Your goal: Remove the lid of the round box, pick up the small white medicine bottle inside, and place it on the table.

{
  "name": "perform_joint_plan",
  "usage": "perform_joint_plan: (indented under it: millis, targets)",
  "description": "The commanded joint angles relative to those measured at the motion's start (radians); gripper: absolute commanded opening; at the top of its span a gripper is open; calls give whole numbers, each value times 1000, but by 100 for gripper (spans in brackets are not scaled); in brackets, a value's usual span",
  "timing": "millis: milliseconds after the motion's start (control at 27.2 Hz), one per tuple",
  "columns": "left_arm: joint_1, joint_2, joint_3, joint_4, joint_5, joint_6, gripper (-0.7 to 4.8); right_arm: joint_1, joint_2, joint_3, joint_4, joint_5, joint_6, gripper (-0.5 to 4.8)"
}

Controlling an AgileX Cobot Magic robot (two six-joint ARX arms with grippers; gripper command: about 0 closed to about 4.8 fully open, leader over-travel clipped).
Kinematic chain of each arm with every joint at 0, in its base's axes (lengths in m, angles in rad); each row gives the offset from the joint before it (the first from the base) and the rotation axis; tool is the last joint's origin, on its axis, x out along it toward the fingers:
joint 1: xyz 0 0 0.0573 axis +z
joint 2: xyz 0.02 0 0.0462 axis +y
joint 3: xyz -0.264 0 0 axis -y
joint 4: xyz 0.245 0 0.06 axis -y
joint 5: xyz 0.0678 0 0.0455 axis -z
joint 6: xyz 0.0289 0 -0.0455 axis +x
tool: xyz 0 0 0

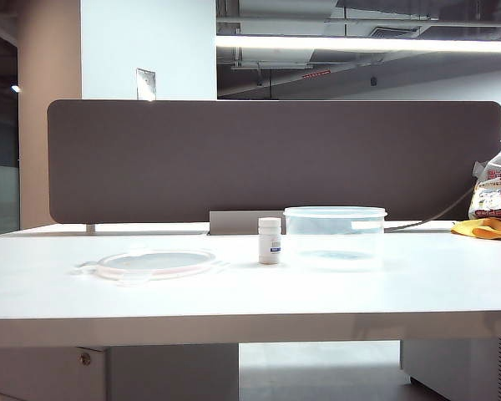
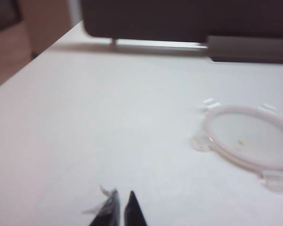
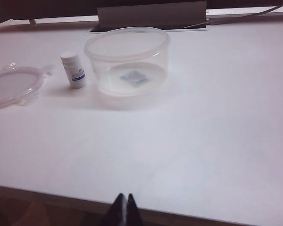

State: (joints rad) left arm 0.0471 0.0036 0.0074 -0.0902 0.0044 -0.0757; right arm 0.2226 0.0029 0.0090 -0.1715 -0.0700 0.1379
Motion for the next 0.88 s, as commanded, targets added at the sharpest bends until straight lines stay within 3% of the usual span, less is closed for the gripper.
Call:
perform_joint_plan:
  millis: [37,882]
  targets:
    - [8,0,0,15,-11,-104,26,1,0,-3,14,5,0,-1]
    - [8,0,0,17,18,-126,26,0,0,-3,14,5,0,-1]
